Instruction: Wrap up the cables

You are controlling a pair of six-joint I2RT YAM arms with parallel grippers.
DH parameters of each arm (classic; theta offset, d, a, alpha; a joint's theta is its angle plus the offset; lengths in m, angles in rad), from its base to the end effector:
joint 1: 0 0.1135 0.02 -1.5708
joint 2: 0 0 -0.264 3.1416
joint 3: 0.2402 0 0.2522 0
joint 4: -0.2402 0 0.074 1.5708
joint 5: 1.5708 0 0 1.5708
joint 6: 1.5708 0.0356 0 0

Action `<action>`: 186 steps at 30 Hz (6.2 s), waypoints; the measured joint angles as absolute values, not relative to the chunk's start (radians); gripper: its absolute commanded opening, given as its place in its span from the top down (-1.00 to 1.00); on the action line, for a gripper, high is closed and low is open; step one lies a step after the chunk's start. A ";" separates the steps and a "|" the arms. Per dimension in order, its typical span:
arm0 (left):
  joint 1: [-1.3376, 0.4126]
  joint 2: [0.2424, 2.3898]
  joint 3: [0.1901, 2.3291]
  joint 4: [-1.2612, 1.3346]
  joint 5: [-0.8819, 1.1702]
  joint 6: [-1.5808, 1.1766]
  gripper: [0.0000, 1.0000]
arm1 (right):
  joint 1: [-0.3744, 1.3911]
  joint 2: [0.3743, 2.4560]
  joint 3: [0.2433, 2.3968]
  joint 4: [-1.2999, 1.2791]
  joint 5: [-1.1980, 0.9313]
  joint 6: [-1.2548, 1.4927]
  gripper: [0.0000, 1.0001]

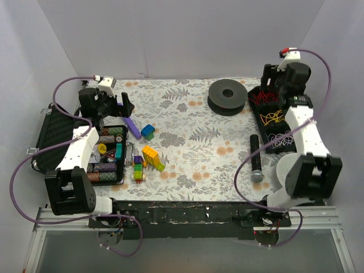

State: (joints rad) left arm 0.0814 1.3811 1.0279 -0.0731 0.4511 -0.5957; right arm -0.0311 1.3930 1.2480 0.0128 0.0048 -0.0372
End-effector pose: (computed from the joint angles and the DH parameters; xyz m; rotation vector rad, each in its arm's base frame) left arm 0.3176 0.0103 0.3005 -0.3882 1.9991 -0.7771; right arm 0.3328 -0.0105 0.3829 -0.0016 1.7033 -0.0550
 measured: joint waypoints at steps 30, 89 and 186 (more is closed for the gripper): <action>0.081 1.530 1.213 -0.480 0.507 -0.548 -0.96 | -0.134 2.377 2.104 -0.453 -0.047 -0.249 0.41; -0.226 1.461 1.667 -0.697 1.001 -0.522 -0.96 | 0.397 1.169 1.152 0.356 -0.741 0.110 0.97; -0.355 1.630 2.326 -0.707 0.565 -0.766 1.00 | 0.518 0.979 1.262 0.129 -0.196 -0.188 0.97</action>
